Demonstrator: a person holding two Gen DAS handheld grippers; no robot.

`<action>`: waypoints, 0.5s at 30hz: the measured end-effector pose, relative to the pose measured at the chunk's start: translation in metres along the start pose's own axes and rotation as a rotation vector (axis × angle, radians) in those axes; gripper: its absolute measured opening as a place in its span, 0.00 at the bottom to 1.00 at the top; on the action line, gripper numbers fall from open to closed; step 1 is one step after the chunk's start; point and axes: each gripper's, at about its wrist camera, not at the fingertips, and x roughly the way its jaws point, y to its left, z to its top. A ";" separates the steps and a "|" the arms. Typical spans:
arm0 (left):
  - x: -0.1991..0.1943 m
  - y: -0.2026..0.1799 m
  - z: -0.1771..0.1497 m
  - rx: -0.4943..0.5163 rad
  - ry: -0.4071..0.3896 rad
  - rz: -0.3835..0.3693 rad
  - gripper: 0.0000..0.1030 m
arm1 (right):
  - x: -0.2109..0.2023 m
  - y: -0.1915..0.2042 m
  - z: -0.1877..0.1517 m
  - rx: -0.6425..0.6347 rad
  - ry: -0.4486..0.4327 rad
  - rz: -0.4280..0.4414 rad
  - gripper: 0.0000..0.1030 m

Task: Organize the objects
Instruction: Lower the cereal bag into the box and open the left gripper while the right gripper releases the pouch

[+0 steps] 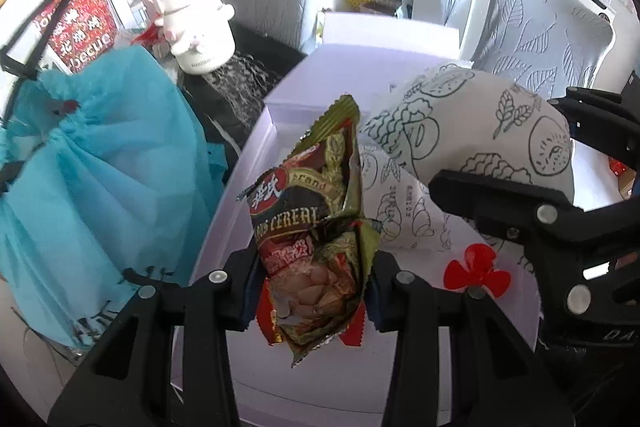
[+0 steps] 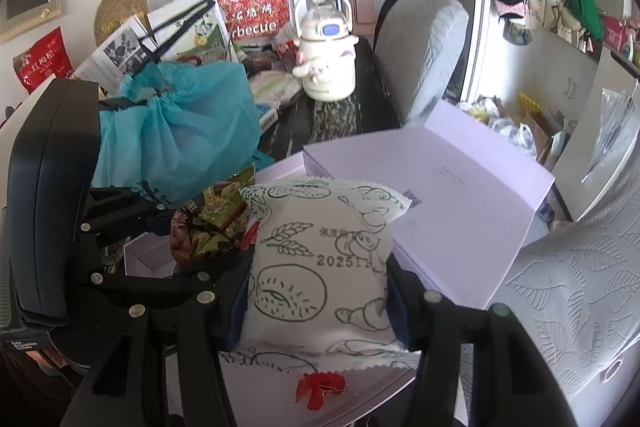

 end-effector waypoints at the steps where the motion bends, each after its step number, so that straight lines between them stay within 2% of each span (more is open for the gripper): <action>1: 0.003 0.000 0.000 0.000 0.008 -0.003 0.38 | 0.001 -0.001 0.000 0.000 0.006 -0.003 0.56; 15: 0.039 -0.004 -0.008 0.004 0.112 -0.021 0.38 | 0.025 -0.004 -0.006 0.011 0.073 -0.033 0.56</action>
